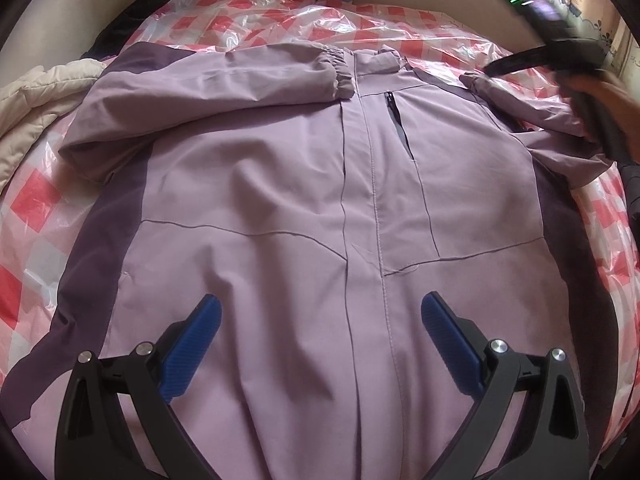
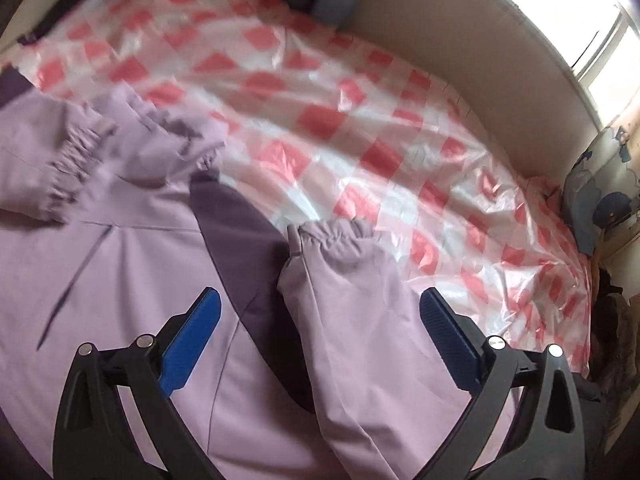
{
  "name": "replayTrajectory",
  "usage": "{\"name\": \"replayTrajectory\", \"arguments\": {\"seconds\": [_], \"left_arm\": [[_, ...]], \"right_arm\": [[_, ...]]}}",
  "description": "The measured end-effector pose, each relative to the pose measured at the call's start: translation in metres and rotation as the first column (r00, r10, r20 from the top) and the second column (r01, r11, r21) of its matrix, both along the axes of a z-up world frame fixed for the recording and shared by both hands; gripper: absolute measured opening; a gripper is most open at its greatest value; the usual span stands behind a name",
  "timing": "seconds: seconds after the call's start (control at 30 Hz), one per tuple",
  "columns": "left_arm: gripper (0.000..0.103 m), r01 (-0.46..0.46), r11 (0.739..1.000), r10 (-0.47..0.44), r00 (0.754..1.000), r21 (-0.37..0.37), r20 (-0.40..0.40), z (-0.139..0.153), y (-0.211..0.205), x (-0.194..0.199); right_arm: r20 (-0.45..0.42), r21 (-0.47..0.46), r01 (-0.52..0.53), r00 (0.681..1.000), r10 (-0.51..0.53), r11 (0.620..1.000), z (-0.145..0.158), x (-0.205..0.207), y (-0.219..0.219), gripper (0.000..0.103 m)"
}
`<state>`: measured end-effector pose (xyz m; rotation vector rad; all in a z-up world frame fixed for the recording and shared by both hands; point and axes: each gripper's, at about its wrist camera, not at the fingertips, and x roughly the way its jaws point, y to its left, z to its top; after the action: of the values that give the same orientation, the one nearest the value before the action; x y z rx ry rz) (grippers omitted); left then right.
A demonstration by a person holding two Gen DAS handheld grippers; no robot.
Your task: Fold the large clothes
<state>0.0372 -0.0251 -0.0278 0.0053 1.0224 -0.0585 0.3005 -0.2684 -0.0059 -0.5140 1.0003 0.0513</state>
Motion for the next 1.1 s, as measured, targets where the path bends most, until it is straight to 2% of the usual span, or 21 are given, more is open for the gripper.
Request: {"name": "replayTrajectory", "arguments": {"seconds": [0.03,0.07,0.1,0.17,0.27,0.33,0.4,0.47,0.5,0.57,0.63,0.67,0.77,0.8,0.87,0.93,0.97,1.0,1.03,1.07,1.1], "left_arm": [[0.096,0.001,1.000,-0.001,1.000,-0.003,-0.002,0.000,0.001,0.000],[0.096,0.002,1.000,-0.002,1.000,-0.008,-0.005,0.000,0.002,0.000],[0.096,0.003,1.000,-0.003,1.000,-0.017,-0.009,0.000,0.004,-0.001],[0.096,-0.002,1.000,0.001,1.000,-0.031,-0.015,0.000,0.008,0.000],[0.096,-0.013,0.998,0.012,1.000,-0.055,-0.022,0.000,0.014,-0.001],[0.096,-0.017,0.998,0.016,1.000,-0.058,-0.016,0.002,0.016,-0.003],[0.096,-0.015,0.998,0.015,1.000,-0.058,-0.009,0.004,0.015,-0.005],[0.096,-0.009,0.998,0.008,1.000,-0.056,-0.003,0.005,0.014,-0.006],[0.096,-0.007,0.999,0.007,1.000,-0.052,-0.002,0.005,0.013,-0.007],[0.096,-0.007,0.999,0.007,1.000,-0.043,0.004,0.006,0.012,-0.007],[0.096,-0.010,0.999,0.010,1.000,-0.032,0.010,0.006,0.010,-0.006],[0.096,-0.011,1.000,0.011,1.000,-0.026,0.013,0.006,0.009,-0.007],[0.096,-0.010,1.000,0.010,1.000,-0.003,0.023,0.006,0.006,-0.008],[0.096,-0.010,1.000,0.010,1.000,0.007,0.028,0.007,0.005,-0.009],[0.096,-0.003,1.000,0.002,0.999,0.016,0.032,0.007,0.004,-0.011],[0.096,-0.002,1.000,0.001,0.999,0.013,0.032,0.008,0.006,-0.012],[0.096,-0.003,1.000,0.003,1.000,0.009,0.031,0.008,0.008,-0.012],[0.096,-0.003,1.000,0.003,0.999,0.003,0.033,0.009,0.009,-0.012],[0.096,-0.002,1.000,0.002,0.999,-0.001,0.035,0.011,0.012,-0.012],[0.096,-0.003,1.000,0.004,0.999,-0.003,0.037,0.012,0.013,-0.013],[0.096,-0.004,1.000,0.005,0.999,-0.010,0.039,0.014,0.016,-0.013]], "right_arm": [[-0.040,-0.024,0.033,0.999,-0.034,0.999,-0.018,0.013,-0.002,0.084],[-0.064,-0.040,0.056,0.996,-0.058,0.998,-0.029,0.020,-0.009,0.067],[-0.086,-0.042,0.099,0.991,-0.102,0.994,-0.039,0.027,-0.020,0.020],[-0.057,0.091,0.189,0.981,-0.184,0.978,-0.031,0.025,-0.053,0.015],[0.034,0.281,0.239,0.966,-0.258,0.930,0.003,-0.007,-0.111,0.014],[0.090,0.448,0.269,0.935,-0.343,0.853,0.034,-0.030,-0.157,0.014],[0.126,0.615,0.298,0.877,-0.464,0.730,0.058,-0.069,-0.217,0.014],[0.105,0.764,0.326,0.789,-0.606,0.557,0.064,-0.114,-0.290,0.014],[0.087,0.803,0.337,0.750,-0.655,0.492,0.061,-0.131,-0.315,0.014],[0.027,0.855,0.381,0.644,-0.764,0.352,0.044,-0.175,-0.373,0.014],[-0.064,0.863,0.443,0.576,-0.815,0.245,0.022,-0.206,-0.410,0.017],[-0.095,0.854,0.476,0.543,-0.834,0.212,0.012,-0.221,-0.423,0.017],[-0.125,0.846,0.508,0.483,-0.866,0.162,0.001,-0.261,-0.439,0.025],[-0.117,0.848,0.506,0.466,-0.877,0.157,0.002,-0.272,-0.440,0.033],[-0.064,0.852,0.493,0.431,-0.900,0.176,0.014,-0.295,-0.431,0.036],[-0.003,0.861,0.461,0.425,-0.905,0.213,0.028,-0.309,-0.413,0.039],[0.013,0.873,0.430,0.448,-0.894,0.228,0.034,-0.312,-0.402,0.042],[0.007,0.881,0.409,0.492,-0.870,0.239,0.037,-0.314,-0.390,0.048],[-0.006,0.881,0.393,0.564,-0.825,0.263,0.038,-0.310,-0.370,0.052],[-0.019,0.871,0.385,0.650,-0.760,0.306,0.037,-0.304,-0.343,0.055],[-0.033,0.859,0.378,0.713,-0.701,0.345,0.033,-0.299,-0.320,0.057]]}}
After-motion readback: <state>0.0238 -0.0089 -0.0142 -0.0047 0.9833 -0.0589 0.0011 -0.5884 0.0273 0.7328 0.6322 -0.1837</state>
